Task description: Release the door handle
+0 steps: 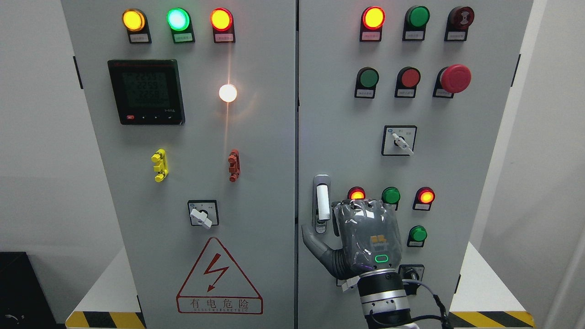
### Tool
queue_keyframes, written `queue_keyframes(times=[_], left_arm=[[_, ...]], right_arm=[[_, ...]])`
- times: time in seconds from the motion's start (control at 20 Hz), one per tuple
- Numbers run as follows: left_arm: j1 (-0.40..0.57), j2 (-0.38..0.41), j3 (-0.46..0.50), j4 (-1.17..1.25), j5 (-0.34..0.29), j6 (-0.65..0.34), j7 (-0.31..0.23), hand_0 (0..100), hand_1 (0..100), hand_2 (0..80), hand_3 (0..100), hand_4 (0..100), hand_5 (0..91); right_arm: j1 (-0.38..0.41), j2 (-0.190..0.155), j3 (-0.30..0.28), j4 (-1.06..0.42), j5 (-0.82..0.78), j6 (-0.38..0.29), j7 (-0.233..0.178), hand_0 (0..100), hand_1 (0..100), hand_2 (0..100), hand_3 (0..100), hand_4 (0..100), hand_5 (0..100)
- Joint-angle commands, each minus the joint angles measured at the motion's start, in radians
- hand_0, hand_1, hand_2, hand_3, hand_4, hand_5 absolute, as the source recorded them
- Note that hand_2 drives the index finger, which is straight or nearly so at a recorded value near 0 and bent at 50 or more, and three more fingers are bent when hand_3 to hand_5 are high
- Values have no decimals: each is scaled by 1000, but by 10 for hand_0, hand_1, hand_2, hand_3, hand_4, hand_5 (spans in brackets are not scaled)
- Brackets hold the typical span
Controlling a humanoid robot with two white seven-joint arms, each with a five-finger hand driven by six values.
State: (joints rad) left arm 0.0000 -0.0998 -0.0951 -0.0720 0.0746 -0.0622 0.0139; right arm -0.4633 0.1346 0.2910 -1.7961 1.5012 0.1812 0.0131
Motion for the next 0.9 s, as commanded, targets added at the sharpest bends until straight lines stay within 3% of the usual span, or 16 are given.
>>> queue_keyframes(times=[0.0,0.85], left_arm=[[17,0,0,0,1,-1,0,120,556,0,0,0,0],[17,0,0,0,-1,-1,0,120,556,0,0,0,0]], right_arm=[[-26,0,2,50,1,21,-1,274,262,891,1000,970,980],[-51,0,-3,63,1,24,1,316,280,891,1000,980,982]])
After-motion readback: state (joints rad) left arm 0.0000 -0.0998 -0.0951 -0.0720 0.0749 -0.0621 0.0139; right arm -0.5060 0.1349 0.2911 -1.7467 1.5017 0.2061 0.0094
